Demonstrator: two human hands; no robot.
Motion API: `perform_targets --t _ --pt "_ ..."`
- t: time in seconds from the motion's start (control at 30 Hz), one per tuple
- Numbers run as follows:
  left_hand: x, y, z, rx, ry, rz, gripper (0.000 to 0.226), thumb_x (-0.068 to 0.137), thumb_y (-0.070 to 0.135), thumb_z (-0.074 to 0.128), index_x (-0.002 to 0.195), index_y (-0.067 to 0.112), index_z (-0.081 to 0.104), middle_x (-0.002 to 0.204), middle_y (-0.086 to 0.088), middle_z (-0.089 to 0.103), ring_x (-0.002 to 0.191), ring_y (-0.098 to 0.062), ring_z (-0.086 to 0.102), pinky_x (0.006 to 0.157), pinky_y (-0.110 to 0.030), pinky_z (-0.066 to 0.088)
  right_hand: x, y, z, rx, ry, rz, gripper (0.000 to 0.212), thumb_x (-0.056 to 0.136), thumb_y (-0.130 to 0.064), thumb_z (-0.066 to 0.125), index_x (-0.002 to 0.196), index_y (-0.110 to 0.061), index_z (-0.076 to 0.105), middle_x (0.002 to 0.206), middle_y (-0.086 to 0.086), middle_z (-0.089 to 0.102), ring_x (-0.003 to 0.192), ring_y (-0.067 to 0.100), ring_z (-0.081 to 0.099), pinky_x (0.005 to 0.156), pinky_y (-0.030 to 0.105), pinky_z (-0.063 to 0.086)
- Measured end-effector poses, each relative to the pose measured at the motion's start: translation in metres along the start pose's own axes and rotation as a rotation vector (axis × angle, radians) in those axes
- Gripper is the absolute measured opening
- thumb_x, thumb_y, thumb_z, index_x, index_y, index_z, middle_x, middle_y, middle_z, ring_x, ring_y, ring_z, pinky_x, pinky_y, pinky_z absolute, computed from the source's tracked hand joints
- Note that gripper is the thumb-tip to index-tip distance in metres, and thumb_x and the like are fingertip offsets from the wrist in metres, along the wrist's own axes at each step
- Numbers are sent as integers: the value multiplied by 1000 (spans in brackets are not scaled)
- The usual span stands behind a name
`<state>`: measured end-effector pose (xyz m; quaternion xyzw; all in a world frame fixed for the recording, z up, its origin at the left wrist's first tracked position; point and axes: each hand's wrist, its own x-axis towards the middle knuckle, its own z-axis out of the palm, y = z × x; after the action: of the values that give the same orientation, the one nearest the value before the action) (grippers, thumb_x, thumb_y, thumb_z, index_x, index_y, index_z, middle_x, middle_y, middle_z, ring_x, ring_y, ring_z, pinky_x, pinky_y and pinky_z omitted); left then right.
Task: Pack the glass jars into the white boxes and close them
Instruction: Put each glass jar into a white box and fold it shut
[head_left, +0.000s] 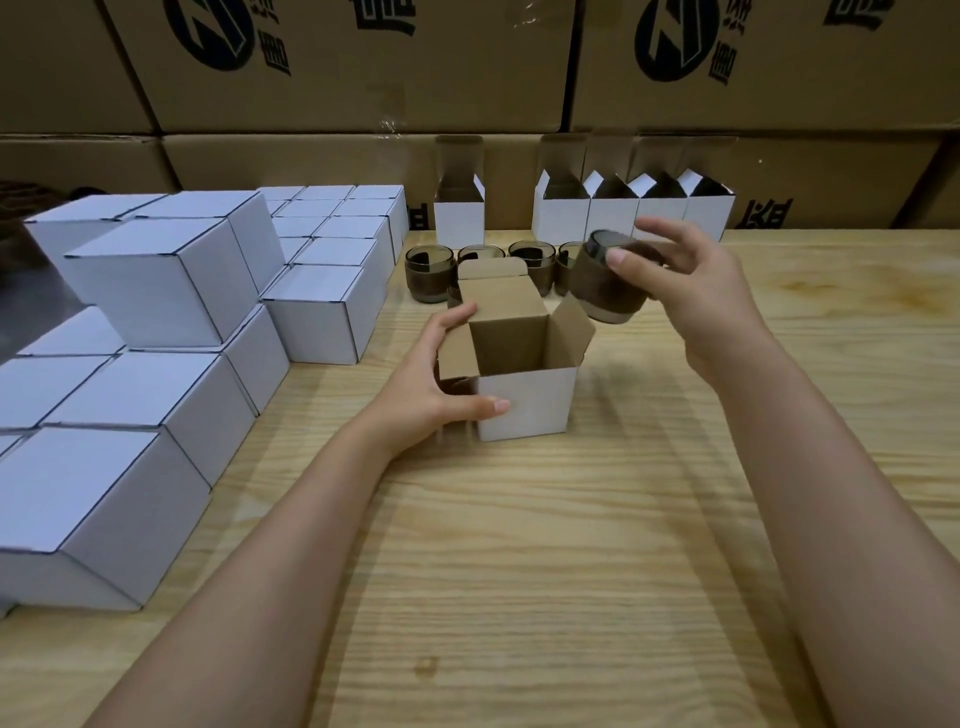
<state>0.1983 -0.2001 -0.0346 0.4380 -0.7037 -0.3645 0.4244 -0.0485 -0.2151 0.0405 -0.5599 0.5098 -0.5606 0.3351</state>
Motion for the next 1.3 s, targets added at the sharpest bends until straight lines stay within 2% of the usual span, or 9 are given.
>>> perform_targets --t 0.07,0.17,0.37,0.53,0.63,0.77,0.9,1.03,1.3 --pt "1 2 4 -8 -18 3 91 66 12 86 140 32 37 125 29 42 103 28 44 78 3 37 -5 -15 3 -20 -53 -45 46 80 -32 74 122 -30 55 120 -2 61 111 14 55 81 19 45" --pt "1 4 7 -25 -38 0 92 65 14 87 140 32 37 122 30 44 104 25 47 81 1 39 -15 -34 14 -64 -179 -87 47 80 -32 72 123 -30 54 115 -4 62 106 9 58 66 13 49" --pt "1 7 9 -63 -37 -23 88 58 25 86 134 32 42 126 20 53 114 9 50 93 -11 43 -30 -43 39 -274 -365 -92 45 78 -34 75 119 -32 57 111 -5 64 104 14 60 83 31 55" --pt "1 8 9 -72 -39 -33 87 58 25 87 133 30 42 125 14 55 113 6 53 90 -10 43 -30 -37 45 -505 -355 -122 37 77 -48 69 111 -39 59 107 -13 62 109 15 56 101 48 41" --pt "1 9 9 -76 -43 -44 94 58 25 86 138 33 39 131 15 52 119 1 52 97 -20 45 -25 -34 40 -610 -320 -150 35 78 -50 65 110 -45 53 100 -17 59 105 11 52 101 39 33" --pt "-1 11 9 -65 -40 -51 100 57 25 86 143 32 35 132 14 51 120 0 52 102 -28 44 -26 -31 40 -789 -321 -213 49 79 -51 63 125 -41 50 105 -14 56 105 9 42 87 29 14" --pt "-1 12 10 -69 -35 -60 100 57 23 86 143 30 35 133 11 50 122 -6 52 107 -38 43 -30 -26 48 -926 -377 -243 54 78 -50 62 127 -34 49 114 -9 60 116 16 40 93 35 17" --pt "-1 13 11 -64 -29 -64 100 56 24 86 142 31 36 133 10 49 123 -9 51 107 -41 42 -31 -26 51 -996 -385 -271 48 78 -50 61 120 -29 53 108 -8 59 110 17 45 94 37 18" --pt "-2 15 12 -54 -29 -56 99 57 24 84 143 29 35 136 9 46 126 -8 49 108 -39 41 -30 -24 55 -1055 -421 -290 50 80 -45 58 127 -29 51 121 -7 48 115 14 43 95 37 16"
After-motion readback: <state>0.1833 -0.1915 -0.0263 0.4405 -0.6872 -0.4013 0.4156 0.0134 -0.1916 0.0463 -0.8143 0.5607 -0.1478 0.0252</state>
